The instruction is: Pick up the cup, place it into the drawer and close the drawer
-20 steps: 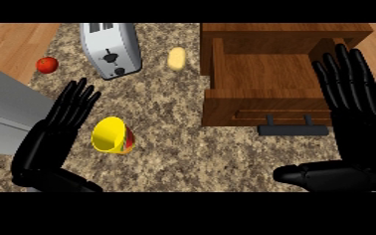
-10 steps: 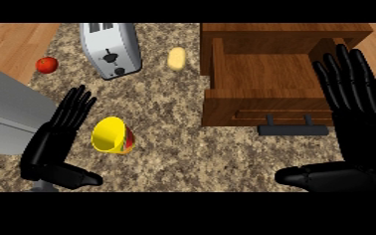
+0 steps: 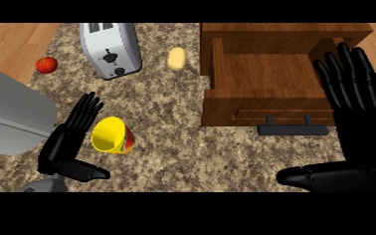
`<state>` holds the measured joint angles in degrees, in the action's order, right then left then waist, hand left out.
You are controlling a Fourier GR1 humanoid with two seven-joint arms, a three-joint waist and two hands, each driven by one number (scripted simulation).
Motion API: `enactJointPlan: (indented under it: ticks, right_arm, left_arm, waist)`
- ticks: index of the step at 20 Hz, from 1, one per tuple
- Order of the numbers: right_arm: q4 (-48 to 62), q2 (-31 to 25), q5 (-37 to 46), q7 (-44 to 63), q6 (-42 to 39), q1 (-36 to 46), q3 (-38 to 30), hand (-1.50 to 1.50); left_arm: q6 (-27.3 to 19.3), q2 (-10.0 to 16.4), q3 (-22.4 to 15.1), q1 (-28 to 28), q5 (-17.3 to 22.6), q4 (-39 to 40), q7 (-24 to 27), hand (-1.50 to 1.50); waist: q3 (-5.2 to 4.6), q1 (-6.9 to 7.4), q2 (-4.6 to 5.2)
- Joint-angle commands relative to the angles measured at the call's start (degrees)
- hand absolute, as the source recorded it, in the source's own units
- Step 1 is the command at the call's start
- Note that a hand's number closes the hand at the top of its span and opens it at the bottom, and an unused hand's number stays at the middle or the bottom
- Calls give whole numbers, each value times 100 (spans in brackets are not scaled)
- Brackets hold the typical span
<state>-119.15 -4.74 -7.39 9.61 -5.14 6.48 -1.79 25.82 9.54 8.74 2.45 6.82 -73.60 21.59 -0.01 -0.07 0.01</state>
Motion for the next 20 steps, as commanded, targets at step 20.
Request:
enactJointPlan:
  ticks: [20]
  right_arm:
    - [-240,-33,-149,101,-261,-266,-5,-150]
  left_arm:
    - [-167,317,202,1333,-927,3974,2650,-150]
  waist:
    - [-3,-33,5]
